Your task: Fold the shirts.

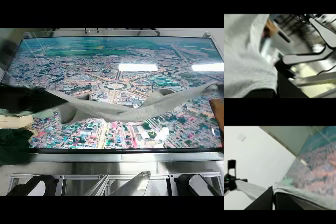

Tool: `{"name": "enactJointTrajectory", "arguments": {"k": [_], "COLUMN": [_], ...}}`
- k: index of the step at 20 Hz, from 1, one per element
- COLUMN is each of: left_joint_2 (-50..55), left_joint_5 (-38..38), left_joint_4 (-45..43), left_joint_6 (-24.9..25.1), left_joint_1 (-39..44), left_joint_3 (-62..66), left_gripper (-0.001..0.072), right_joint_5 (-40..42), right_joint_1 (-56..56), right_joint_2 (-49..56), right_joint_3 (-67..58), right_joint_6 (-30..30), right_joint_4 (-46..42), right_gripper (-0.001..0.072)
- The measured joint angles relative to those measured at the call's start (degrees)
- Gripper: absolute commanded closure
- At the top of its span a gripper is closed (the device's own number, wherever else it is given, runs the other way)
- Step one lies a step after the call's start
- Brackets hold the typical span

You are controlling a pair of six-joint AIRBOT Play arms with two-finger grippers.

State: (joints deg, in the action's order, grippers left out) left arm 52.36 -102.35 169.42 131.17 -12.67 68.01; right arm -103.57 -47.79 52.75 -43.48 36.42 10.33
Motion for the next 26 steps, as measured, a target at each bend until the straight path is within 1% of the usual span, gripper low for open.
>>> {"name": "enactJointTrajectory", "arguments": {"k": [3, 5, 7, 8, 10, 12, 14, 16, 18, 20, 22, 23, 24, 25, 26], "left_joint_2": [-7.0, -7.5, -6.3, -5.7, -5.2, -6.3, -8.9, -11.6, -13.6, -14.0, -13.3, -12.6, -11.8, -10.7, -9.4], "left_joint_5": [-1.9, -1.1, 1.8, 3.0, 4.3, 6.6, 11.3, 14.4, 16.5, 18.5, 20.4, 21.8, 23.5, 25.6, 27.4], "left_joint_4": [0.9, -0.1, -6.1, -10.9, -21.3, -33.4, -51.9, -68.5, -82.8, -95.0, -104.3, -106.0, -106.0, -103.6, -99.1], "left_joint_6": [0.0, -0.3, -4.2, -7.2, -12.5, -15.8, -20.4, -24.9, -28.9, -33.1, -36.8, -37.9, -38.8, -38.8, -38.0], "left_joint_1": [-7.2, -8.6, -4.1, 0.2, 11.3, 22.1, 32.9, 41.8, 50.7, 56.6, 57.4, 55.5, 51.7, 46.1, 39.5], "left_joint_3": [25.9, 41.1, 50.1, 52.0, 51.6, 48.9, 45.0, 40.6, 34.9, 29.6, 25.4, 24.1, 23.1, 22.4, 22.0], "left_gripper": [0.0688, 0.0688, 0.0687, 0.0687, 0.0687, 0.0686, 0.0686, 0.0685, 0.0685, 0.0686, 0.0685, 0.0685, 0.0685, 0.0685, 0.0685], "right_joint_5": [-0.7, 1.0, 3.6, 4.9, 6.8, 9.4, 12.3, 15.2, 18.3, 22.7, 27.2, 29.0, 30.6, 31.9, 33.0], "right_joint_1": [0.0, 0.0, 0.1, 0.1, 0.3, 1.2, 2.3, 3.7, 6.0, 9.3, 13.0, 14.5, 16.0, 16.9, 17.6], "right_joint_2": [-11.4, -14.4, -15.1, -15.2, -15.3, -15.0, -14.4, -13.5, -12.5, -11.0, -9.2, -8.3, -7.2, -6.3, -5.4], "right_joint_3": [-10.3, -20.3, -31.6, -36.3, -43.6, -47.5, -49.0, -47.1, -41.7, -34.4, -28.0, -25.8, -24.1, -22.9, -22.1], "right_joint_6": [2.2, 4.5, 7.4, 8.5, 10.7, 12.3, 14.7, 16.1, 16.0, 14.9, 14.0, 13.7, 13.4, 13.2, 12.8], "right_joint_4": [15.2, 20.7, 21.5, 20.3, 16.1, 9.5, -2.0, -12.0, -17.6, -22.0, -26.4, -28.2, -29.7, -30.9, -31.9], "right_gripper": [0.0693, 0.0694, 0.0693, 0.0693, 0.0694, 0.0693, 0.0694, 0.0694, 0.0694, 0.0694, 0.0694, 0.0694, 0.0694, 0.0694, 0.0694]}}
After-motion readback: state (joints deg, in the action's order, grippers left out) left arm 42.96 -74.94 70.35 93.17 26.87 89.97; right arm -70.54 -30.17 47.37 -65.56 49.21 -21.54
